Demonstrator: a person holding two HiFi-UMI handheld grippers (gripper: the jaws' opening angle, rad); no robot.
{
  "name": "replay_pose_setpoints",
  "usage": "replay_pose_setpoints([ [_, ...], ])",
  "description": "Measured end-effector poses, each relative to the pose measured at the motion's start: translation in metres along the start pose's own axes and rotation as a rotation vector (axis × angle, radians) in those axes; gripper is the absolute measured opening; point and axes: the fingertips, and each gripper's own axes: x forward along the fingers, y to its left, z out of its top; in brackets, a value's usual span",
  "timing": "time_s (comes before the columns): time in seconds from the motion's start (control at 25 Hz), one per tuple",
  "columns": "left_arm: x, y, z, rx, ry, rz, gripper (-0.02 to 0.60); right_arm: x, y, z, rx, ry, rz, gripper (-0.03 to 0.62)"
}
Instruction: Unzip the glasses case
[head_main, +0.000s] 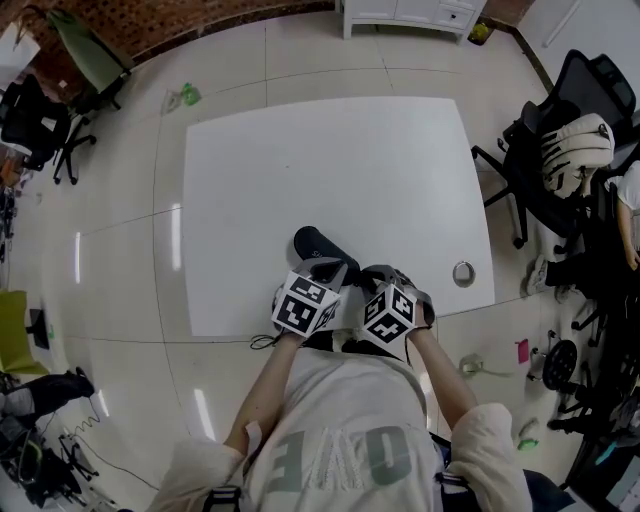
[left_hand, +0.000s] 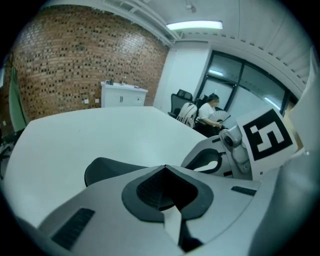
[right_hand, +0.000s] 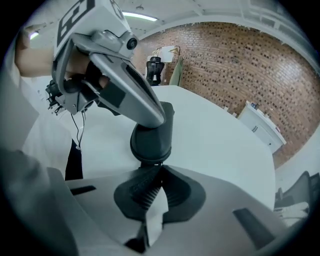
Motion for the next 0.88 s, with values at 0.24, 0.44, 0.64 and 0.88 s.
replay_pose_setpoints([
  [0.24,0.004,0.0,0.004,-0.011,-0.008,-0.014,0.003,0.012,-0.016,0.003,-0.123,0.021,0.049,0.0],
  [0.44,0.003,0.003,0.006,-0.027,-0.025,-0.026,0.003,0.013,-0.017,0.007,-0.122,-0.017,0.063,0.0],
  [0.64,-0.002,0.006,0.003,-0.089,-0.06,-0.032,0.003,-0.009,-0.012,0.007,0.007,-0.071,0.02,0.0],
  [0.88,-0.05,0.013,0.049,-0.212,-0.494,0.023,0.003,-0.08,-0.037,0.026,0.498,-0.399,-0.009,0.001],
])
